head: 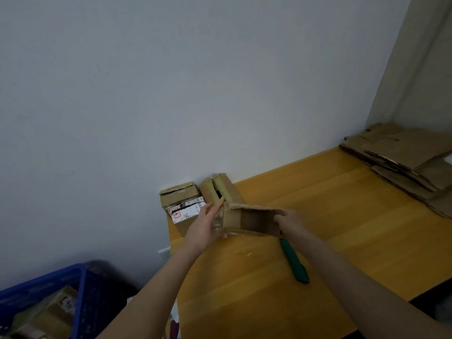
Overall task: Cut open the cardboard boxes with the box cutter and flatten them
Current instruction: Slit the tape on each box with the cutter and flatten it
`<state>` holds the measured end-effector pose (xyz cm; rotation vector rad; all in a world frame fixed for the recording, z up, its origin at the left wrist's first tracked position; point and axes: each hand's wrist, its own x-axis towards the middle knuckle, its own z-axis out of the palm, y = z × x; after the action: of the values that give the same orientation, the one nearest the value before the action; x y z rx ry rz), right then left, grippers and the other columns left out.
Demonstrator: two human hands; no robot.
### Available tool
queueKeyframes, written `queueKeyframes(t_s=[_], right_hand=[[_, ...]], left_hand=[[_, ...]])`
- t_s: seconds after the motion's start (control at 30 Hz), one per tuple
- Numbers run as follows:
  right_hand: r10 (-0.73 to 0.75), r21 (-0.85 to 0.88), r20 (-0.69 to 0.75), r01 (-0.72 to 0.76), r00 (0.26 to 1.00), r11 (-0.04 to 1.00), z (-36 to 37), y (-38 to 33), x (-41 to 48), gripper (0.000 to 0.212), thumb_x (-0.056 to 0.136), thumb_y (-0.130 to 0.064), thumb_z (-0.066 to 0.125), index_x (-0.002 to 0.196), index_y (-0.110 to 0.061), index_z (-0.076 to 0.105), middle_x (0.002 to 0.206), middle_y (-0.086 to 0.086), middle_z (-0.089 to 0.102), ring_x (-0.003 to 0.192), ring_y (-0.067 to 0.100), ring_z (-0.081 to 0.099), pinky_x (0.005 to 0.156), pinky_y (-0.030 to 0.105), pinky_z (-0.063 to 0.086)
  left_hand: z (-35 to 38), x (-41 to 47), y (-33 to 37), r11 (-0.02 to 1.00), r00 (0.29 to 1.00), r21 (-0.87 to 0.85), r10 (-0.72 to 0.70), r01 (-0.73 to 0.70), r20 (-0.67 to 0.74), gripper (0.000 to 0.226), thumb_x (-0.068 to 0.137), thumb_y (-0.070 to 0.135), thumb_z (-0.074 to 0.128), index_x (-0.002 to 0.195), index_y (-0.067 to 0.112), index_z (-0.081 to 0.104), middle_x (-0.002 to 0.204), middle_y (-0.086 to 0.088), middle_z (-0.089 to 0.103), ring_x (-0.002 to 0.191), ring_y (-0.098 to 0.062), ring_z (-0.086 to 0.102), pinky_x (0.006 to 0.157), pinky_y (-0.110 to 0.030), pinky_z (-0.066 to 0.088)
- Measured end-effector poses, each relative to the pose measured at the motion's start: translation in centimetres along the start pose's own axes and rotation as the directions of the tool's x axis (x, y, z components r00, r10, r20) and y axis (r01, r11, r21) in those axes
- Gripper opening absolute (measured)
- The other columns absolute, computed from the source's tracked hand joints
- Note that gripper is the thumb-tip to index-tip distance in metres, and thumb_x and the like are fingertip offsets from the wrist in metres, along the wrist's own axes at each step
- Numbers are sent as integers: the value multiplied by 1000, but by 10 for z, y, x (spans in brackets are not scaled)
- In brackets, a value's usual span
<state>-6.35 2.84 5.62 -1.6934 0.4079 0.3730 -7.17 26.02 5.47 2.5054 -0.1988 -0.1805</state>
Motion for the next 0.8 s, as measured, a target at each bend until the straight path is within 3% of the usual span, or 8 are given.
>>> queueKeyframes(t_s=[0.1,0.23,0.3,0.4,0.47,0.6,0.7,0.8], right_hand=[[-29,34,-76,31,997,999,0,3,-2,27,99,2,37,115,-8,56,90,3,55,76,12,52,56,21,43],[-63,-7,-136,63,989,998,10,7,-1,33,97,1,40,125,-3,58,103,7,58,94,21,56,75,31,48],[-80,-21,-128,77,989,997,15,8,-2,33,97,0,41,123,-4,60,98,5,59,87,17,57,69,27,49],[-149,-68,-88,144,985,987,19,9,-6,33,97,1,41,120,-8,62,86,-4,55,74,5,50,53,17,40],[-167,-67,-49,164,985,984,20,11,-7,33,97,0,40,120,-9,62,85,-7,54,74,5,49,53,16,40],[-112,34,-95,116,989,993,14,18,-3,33,97,0,40,121,-8,61,94,3,59,82,15,54,63,26,46],[-29,227,-102,52,994,972,4,24,1,32,99,1,40,125,-7,57,111,13,60,99,26,57,71,33,49],[35,460,-90,10,995,888,-3,26,4,34,98,4,41,127,-6,55,115,15,60,105,28,58,74,33,53]], left_hand=[[0,-7,-5,933,970,-323,-90,162,227,76,88,9,66,149,33,26,141,-1,44,133,-18,42,103,-29,40],[8,-7,3,799,962,-539,-185,267,203,61,90,20,66,144,24,39,131,4,55,114,-7,54,89,-16,44],[15,-5,10,821,968,-514,-224,250,112,62,82,25,76,136,25,45,124,3,57,106,-7,56,82,-13,48],[28,3,12,870,941,-392,-338,300,-29,72,72,32,84,133,17,50,125,-2,56,116,-20,55,98,-36,50],[31,6,14,889,916,-296,-390,348,-94,64,75,29,80,130,13,51,122,-6,53,116,-24,53,99,-36,48],[23,2,16,891,955,-366,-295,269,-15,37,87,19,62,124,18,57,103,-8,63,94,-23,61,83,-40,55],[18,-5,13,808,953,-513,-294,288,71,21,95,11,46,107,16,63,90,-8,57,84,-22,54,77,-33,46],[15,-8,13,511,911,-779,-369,363,183,19,95,7,40,87,5,57,91,-10,53,85,-19,53,78,-30,49]])
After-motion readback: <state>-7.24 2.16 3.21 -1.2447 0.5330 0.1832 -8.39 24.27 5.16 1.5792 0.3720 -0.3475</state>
